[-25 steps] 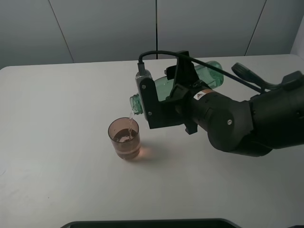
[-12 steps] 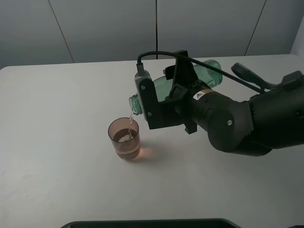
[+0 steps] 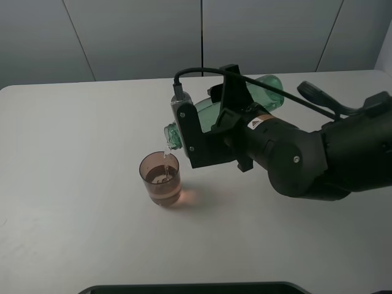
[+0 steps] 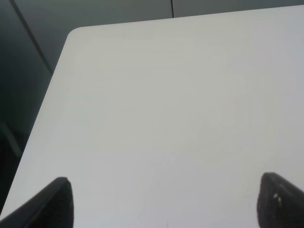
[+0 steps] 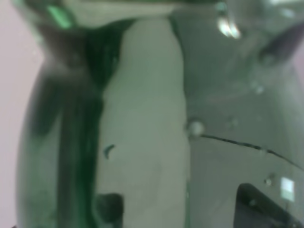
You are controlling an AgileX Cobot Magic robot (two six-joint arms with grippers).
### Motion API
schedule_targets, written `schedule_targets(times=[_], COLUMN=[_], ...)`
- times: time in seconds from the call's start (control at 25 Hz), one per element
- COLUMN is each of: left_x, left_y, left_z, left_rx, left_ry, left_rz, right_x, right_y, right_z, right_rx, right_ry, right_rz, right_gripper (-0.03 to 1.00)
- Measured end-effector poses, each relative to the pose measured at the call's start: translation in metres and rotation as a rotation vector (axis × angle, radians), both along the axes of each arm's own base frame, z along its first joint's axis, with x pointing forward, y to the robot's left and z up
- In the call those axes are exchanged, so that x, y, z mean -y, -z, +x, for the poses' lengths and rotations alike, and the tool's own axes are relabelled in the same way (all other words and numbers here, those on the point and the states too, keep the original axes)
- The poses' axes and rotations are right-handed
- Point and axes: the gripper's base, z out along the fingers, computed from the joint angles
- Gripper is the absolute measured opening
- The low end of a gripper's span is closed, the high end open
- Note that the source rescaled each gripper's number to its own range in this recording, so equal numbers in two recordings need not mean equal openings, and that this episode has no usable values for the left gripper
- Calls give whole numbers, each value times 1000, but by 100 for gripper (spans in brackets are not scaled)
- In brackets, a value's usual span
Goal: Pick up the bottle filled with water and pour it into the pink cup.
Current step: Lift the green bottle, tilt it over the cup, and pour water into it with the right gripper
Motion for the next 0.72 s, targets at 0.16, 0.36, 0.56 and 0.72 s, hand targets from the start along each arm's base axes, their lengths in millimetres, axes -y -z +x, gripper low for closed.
schedule_targets(times=[0.16, 0.36, 0.56, 0.72], left_x=[0, 0, 0, 0], left_y=[0, 0, 0, 0], left_z=[0, 0, 0, 0], left_rx=[0, 0, 0, 0], left_ry=[0, 0, 0, 0], left_rz=[0, 0, 0, 0], right_x=[-2, -2, -2, -2], right_y=[-1, -1, -2, -2], right_z=[0, 0, 0, 0], right_rx=[8, 13, 15, 15], right_ry=[-12, -18, -17, -17], right_rz=[-1, -3, -3, -3], right_gripper=[0, 0, 0, 0])
